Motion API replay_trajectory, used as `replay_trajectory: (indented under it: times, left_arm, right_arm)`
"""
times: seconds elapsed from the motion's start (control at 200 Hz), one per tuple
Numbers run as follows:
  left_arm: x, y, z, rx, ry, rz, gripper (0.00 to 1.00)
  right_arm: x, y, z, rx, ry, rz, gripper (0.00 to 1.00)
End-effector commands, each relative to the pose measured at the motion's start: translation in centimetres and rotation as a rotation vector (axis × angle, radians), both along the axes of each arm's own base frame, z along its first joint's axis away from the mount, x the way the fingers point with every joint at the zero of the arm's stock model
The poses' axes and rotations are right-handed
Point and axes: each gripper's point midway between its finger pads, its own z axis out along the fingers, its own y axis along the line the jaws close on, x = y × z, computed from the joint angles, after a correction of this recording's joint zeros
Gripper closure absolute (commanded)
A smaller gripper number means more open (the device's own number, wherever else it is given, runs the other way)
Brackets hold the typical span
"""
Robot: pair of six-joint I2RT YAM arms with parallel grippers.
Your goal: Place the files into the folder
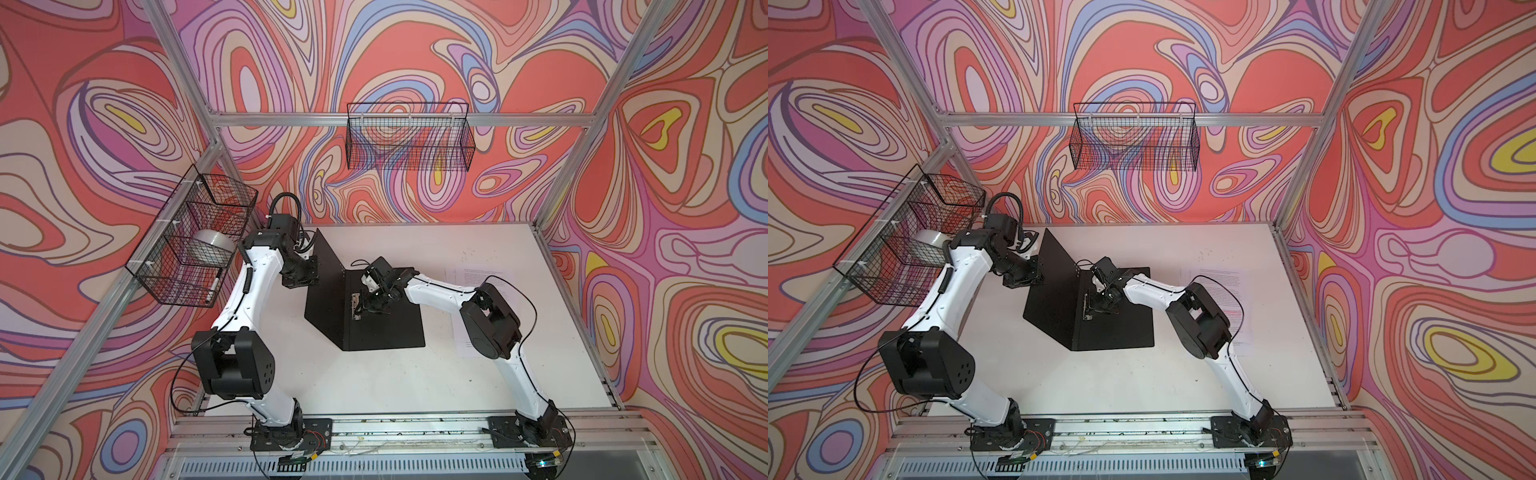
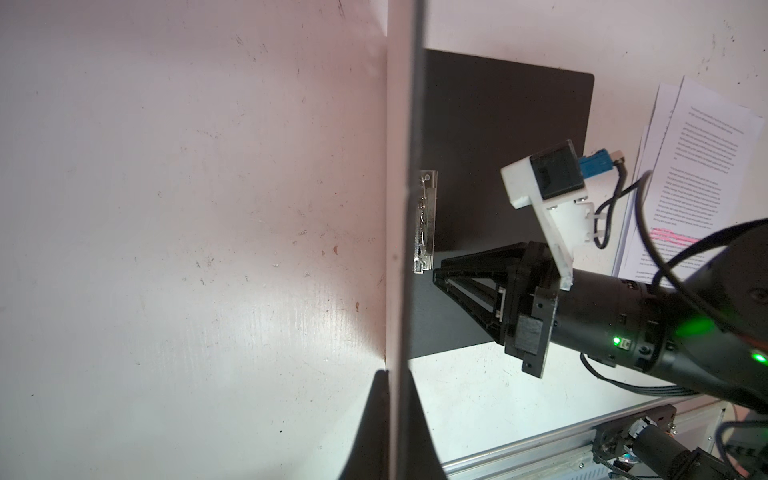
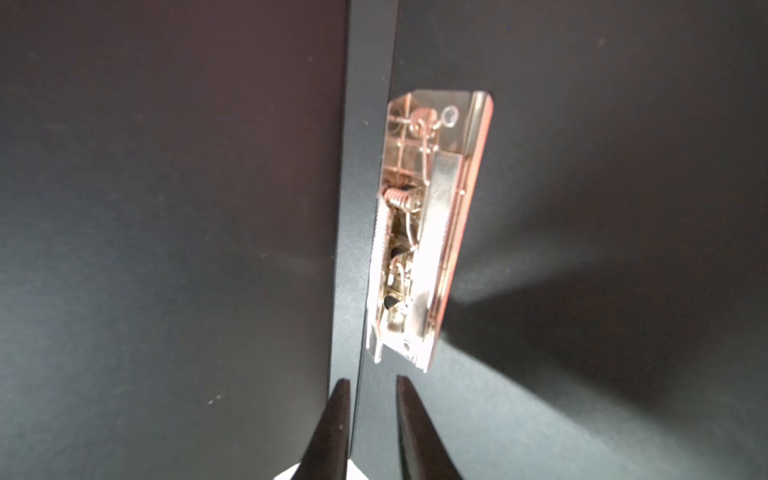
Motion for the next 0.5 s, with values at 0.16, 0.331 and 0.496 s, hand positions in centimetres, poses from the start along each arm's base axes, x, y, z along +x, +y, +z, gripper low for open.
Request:
replay_trajectory:
  times: [0.16,0.331,0.496]
  left_arm:
    - [-0.4,-0.3,-0.2,-0.032,0.008,-0.007,1.0]
    - [-0.4,-0.5,-0.1,-0.044,0.005,-0.01,1.0]
    - [-0.4,-0.7,0.0,-0.051,0.004,-0.016,1.0]
  right_arm:
    - [-0.2,1.2,-1.4,0.007,0.018,0.026,0.81]
    - [-0.2,1.1,-2.1,-0.01,0.029,0.022,0.83]
    - [-0.5,1.5,-1.8,0.007,0.032,0.031,0.83]
